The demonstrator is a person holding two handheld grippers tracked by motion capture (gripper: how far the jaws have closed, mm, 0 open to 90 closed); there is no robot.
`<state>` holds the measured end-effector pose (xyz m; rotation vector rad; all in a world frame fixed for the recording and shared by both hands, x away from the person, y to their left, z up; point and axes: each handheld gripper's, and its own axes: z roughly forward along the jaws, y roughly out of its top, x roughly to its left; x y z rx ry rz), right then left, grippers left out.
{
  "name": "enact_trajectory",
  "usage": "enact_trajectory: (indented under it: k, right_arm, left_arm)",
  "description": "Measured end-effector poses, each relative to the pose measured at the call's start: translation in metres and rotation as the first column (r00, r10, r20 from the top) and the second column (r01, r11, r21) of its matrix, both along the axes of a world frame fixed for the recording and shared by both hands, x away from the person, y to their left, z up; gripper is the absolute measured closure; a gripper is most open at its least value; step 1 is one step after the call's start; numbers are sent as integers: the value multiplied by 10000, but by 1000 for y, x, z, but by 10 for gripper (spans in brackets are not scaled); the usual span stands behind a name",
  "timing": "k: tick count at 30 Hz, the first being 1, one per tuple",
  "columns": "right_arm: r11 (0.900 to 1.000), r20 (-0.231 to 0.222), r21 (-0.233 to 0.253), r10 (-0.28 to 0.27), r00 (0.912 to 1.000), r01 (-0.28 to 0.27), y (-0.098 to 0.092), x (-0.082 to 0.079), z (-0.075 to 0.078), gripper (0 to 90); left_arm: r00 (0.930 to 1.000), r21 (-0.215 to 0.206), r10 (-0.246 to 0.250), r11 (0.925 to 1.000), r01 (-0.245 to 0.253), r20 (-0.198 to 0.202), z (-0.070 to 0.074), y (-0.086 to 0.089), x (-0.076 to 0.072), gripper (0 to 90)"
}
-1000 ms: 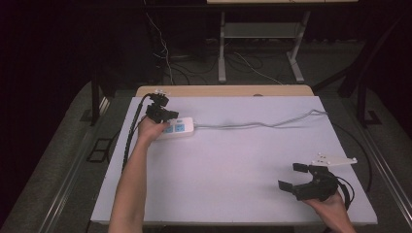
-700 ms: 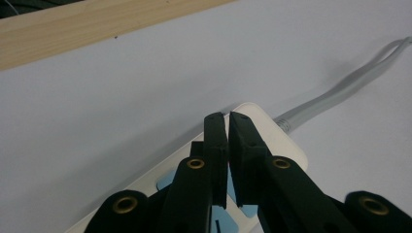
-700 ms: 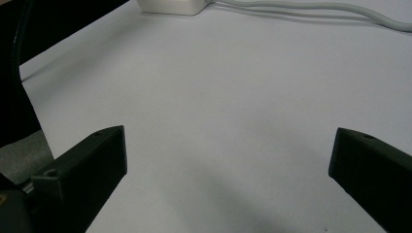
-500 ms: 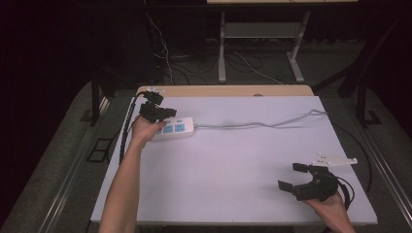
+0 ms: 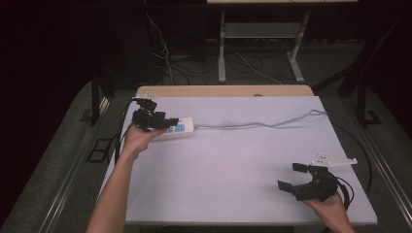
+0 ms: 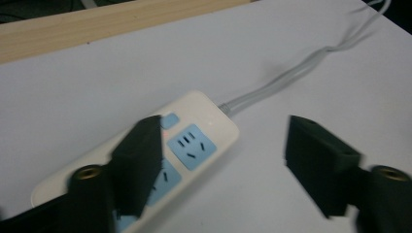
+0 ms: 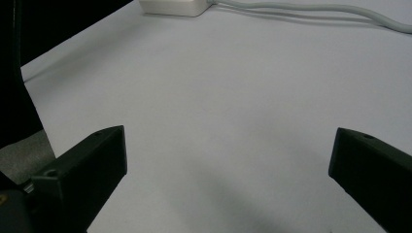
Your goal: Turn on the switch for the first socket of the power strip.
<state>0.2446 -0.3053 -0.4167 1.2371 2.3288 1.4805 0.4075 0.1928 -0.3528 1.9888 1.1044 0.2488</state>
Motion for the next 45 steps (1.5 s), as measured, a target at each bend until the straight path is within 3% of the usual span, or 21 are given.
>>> enact_trajectory:
  k: [6, 15, 20, 24, 30, 45]
  right_arm:
    - [10000, -33, 10, -50, 10000, 50, -1, 0, -1, 0]
    - [9999, -23, 55, -94, 10000, 94, -2, -1, 0, 0]
    - [9999, -31, 79, -109, 9999, 109, -3, -1, 0, 0]
    - [9999, 2, 89, -130, 9999, 130, -3, -1, 0, 0]
    - [9998, 20, 134, -113, 9999, 113, -4, -1, 0, 0]
    - [9999, -55, 139, -100, 9999, 101, -4, -2, 0, 0]
  left_arm:
    - [9997, 148, 234, 9996, -233, -32, 1, 5, -23, 0]
    - [9986, -513, 90, 9987, -64, 521, -5, 10, -58, 0]
    - [9966, -433, -153, 9989, 189, 810, -8, 7, -73, 0]
    - [9950, -785, -268, 9963, 344, 958, -12, 3, -87, 0]
    - [9907, -903, -601, 9934, 714, 1220, -18, -4, -107, 0]
    - [9827, -1198, -1269, 9824, 1433, 1353, -48, -19, -131, 0]
